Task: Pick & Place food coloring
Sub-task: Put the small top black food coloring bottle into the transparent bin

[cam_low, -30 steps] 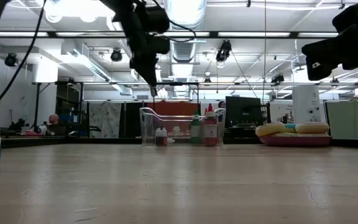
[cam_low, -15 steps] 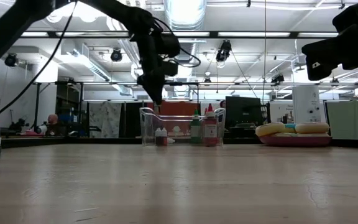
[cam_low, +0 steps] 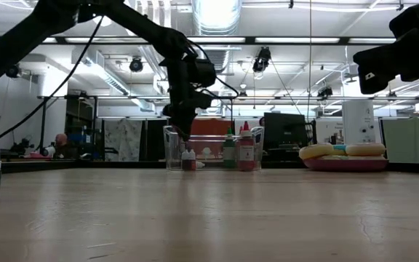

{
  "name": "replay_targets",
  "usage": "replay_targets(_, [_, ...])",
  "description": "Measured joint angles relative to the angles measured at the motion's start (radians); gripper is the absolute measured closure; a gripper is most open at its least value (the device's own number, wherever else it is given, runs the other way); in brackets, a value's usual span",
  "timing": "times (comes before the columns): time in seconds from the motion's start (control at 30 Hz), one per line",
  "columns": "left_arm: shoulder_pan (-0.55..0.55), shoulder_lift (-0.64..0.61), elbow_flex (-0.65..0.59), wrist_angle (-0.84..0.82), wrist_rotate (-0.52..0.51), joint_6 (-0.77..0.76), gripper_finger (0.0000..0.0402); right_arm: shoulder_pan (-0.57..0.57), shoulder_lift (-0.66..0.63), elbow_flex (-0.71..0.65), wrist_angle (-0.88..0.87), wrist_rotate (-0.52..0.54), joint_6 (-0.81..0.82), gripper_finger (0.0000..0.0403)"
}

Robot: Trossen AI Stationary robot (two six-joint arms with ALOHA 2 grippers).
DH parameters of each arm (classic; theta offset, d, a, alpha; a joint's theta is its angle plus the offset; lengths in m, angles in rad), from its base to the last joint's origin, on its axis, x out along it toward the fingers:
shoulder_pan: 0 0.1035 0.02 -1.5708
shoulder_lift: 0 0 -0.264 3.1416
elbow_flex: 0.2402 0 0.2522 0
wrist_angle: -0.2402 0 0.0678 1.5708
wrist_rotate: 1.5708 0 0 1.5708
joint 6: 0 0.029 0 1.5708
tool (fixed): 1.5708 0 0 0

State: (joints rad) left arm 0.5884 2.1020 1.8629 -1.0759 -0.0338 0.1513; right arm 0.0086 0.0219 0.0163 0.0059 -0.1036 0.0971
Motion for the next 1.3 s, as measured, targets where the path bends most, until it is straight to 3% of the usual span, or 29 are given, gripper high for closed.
replay_targets(1.3, [0.002, 0.076, -0.003, 0.043, -0.005, -0.016, 0.0362, 0.000, 0.000, 0.000, 0.000, 0.000, 0.000, 0.0394])
